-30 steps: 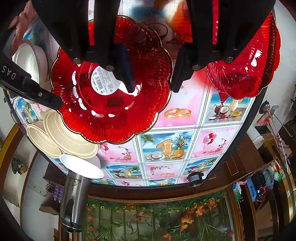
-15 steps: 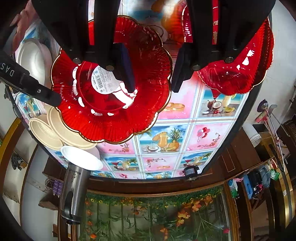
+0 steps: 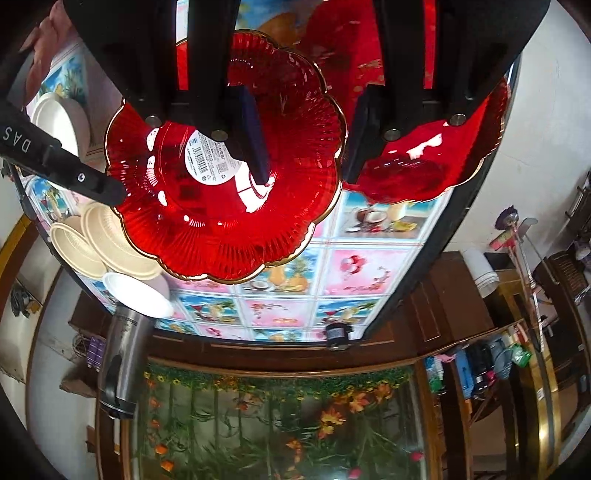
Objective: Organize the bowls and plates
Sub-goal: 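Carry the small red plate onto the large red plate with the left gripper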
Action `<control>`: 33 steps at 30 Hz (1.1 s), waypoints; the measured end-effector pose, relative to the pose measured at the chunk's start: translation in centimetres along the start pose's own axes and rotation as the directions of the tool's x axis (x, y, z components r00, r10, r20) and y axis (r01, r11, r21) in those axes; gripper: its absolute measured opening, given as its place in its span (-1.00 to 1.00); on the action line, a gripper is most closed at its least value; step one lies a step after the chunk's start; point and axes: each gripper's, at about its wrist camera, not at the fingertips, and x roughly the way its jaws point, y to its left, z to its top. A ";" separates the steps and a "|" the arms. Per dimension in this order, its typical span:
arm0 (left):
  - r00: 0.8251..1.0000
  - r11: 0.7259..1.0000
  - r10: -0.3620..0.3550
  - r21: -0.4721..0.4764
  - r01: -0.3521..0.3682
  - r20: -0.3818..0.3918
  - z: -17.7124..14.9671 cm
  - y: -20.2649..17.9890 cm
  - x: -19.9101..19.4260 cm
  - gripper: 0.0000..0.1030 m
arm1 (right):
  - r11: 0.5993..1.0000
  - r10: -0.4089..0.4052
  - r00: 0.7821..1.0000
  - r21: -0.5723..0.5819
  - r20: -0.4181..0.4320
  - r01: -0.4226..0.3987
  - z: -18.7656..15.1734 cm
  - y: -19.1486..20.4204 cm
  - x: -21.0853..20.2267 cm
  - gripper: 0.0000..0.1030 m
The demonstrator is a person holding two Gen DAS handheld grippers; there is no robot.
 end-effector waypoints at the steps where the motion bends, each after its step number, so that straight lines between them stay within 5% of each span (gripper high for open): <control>1: 1.000 1.000 0.005 -0.010 -0.005 0.002 -0.1 0.6 -0.1 -0.25 | 1.000 0.007 1.000 -0.005 -0.009 -0.007 -0.2 0.6 0.4 -0.87; 16: 0.997 0.987 0.071 -0.147 -0.071 -0.009 -2.3 8.6 0.2 -0.25 | 0.993 0.042 0.992 -0.104 -0.115 -0.055 -2.1 7.6 5.6 -0.87; 33: 0.993 0.971 0.095 -0.214 -0.108 -0.072 -4.4 11.9 2.8 -0.25 | 0.973 -0.047 0.983 -0.229 -0.177 0.005 -3.9 11.1 9.9 -0.83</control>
